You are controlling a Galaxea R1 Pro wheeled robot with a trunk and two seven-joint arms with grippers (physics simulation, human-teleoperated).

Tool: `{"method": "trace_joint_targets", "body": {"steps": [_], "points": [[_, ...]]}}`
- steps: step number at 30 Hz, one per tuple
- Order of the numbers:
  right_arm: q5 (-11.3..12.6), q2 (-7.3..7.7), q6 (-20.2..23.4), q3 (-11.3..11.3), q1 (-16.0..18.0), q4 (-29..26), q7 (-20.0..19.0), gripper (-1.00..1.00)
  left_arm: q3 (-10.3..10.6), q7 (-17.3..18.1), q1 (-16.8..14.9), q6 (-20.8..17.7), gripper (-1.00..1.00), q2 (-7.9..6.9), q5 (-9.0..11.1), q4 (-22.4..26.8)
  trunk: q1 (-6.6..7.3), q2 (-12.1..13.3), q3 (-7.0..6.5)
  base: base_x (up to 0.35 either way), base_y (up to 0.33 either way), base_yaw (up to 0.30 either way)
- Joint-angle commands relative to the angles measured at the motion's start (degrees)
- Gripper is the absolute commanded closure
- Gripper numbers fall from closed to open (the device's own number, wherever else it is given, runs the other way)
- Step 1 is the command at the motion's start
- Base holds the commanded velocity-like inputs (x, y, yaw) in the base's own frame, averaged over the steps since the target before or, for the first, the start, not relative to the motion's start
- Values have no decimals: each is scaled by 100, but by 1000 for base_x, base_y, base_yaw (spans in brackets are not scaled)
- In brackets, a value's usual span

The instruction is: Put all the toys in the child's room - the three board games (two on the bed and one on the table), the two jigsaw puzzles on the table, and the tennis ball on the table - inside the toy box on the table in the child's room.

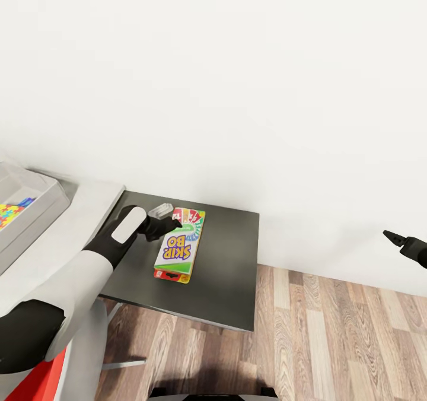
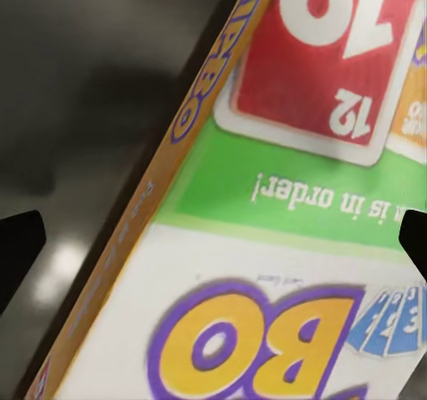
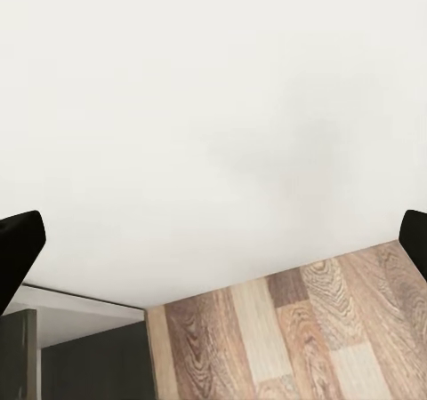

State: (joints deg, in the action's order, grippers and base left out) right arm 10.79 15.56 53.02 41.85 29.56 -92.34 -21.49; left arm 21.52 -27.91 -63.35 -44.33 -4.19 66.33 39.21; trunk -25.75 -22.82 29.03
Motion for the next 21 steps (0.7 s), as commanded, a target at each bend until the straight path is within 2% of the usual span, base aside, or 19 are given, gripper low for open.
{"method": "trace_joint_targets", "body": {"steps": [1, 15, 21], "points": [[6, 0, 34, 8, 6, -4, -22, -100, 31, -53, -3, 1, -100, -6, 61, 16, -3, -10, 9, 0, 0, -2], [8, 0, 33, -3, 6, -4, -22, -100, 28, -27, 6, 1, -100, 6, 69, 50, -3, -10, 9, 0, 0, -1], [7, 0, 33, -13, 6, -4, -22, -100, 28, -17, 11, 2, -100, 8, 70, 53, -3, -10, 9, 0, 0, -99]]}}
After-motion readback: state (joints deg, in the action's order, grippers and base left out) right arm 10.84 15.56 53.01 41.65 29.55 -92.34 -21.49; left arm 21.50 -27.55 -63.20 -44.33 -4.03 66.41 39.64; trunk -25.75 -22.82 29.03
